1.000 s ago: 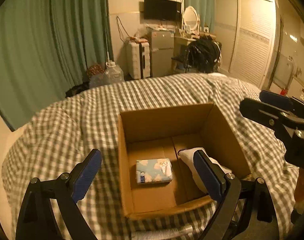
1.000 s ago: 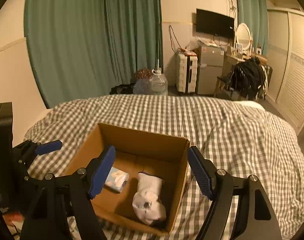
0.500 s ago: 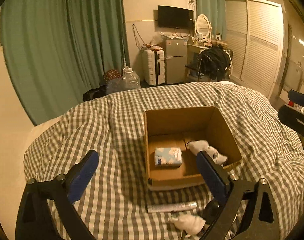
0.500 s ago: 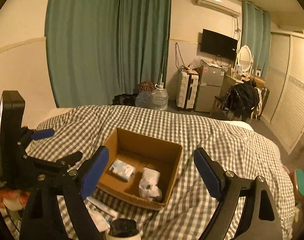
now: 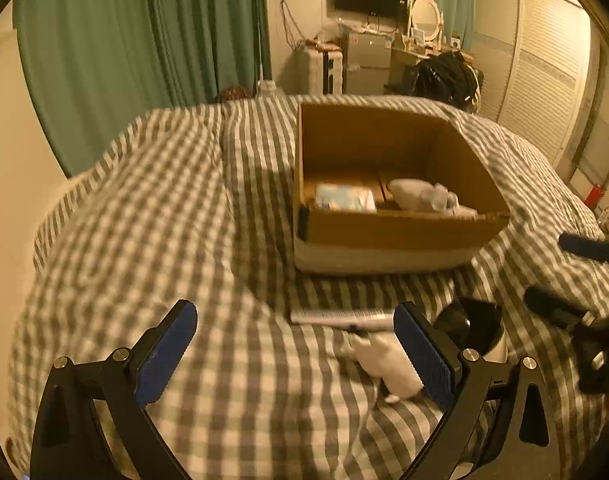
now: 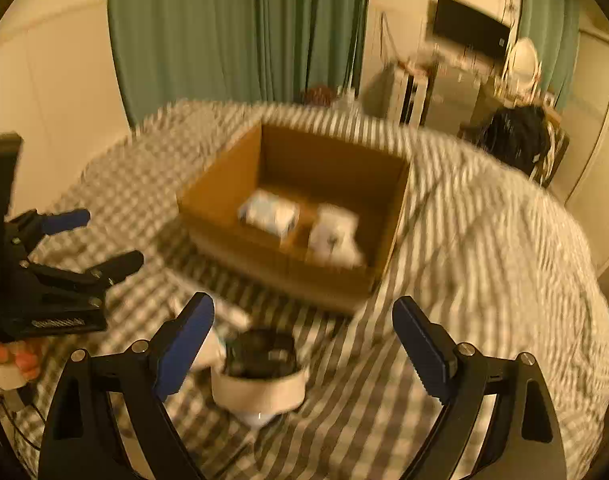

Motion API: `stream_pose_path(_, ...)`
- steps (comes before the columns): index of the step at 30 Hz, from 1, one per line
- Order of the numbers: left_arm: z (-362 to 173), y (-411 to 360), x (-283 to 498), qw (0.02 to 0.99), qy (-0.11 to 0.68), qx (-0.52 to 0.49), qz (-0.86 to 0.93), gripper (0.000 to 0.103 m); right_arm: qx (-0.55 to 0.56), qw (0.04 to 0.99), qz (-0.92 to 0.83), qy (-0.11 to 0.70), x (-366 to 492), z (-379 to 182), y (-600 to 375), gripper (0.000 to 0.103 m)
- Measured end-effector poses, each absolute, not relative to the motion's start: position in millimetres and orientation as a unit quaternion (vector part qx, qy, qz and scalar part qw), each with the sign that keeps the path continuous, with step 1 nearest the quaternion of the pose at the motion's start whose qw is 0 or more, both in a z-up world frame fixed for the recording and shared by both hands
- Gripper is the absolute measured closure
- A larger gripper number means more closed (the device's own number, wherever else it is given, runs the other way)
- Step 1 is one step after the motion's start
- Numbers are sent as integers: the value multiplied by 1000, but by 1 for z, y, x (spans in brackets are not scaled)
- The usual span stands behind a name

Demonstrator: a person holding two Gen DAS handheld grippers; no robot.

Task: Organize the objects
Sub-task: 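Lower both tools toward the rabbit figurine and tape roll, then grasp the white tape roll with the right tool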

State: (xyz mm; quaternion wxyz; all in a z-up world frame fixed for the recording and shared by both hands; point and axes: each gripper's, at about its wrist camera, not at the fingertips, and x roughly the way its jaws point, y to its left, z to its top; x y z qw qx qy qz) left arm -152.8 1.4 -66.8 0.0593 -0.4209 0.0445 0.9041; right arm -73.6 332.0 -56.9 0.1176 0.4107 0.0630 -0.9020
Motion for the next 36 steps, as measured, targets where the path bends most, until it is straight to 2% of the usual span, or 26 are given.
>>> stream_pose_path(5,-93,25,-143,94,59,-455,884,2,442,118,-887,69,-65,-91,338,12)
stream_pose_path(10,-127,47,-137,125,87,-497,854,2,445,111,-887,54,-67,-97,345,12)
stream_pose_path(16,-141,63,-141,129,129,-489,853,2,456,116,-882,35,-73,-108,348,12)
stream_pose_path(21,-153,70,-158,133,130,-489,852,2,459,118,-880,32,-74,-111,348,12)
stream_pose_path(23,-157,75,-160,139,136,-491,849,6,460,117,-880,31,-75,-112,348,12)
stream_pose_path(25,-158,78,-159,153,135,-491,847,29,460,116,-880,30,-75,-112,348,12)
stream_pose_path(26,-158,79,-159,162,131,-493,845,32,461,116,-879,29,-75,-113,348,12)
stream_pose_path(36,-128,53,-148,155,67,-460,872,32,464,105,-879,39,-76,-116,345,12)
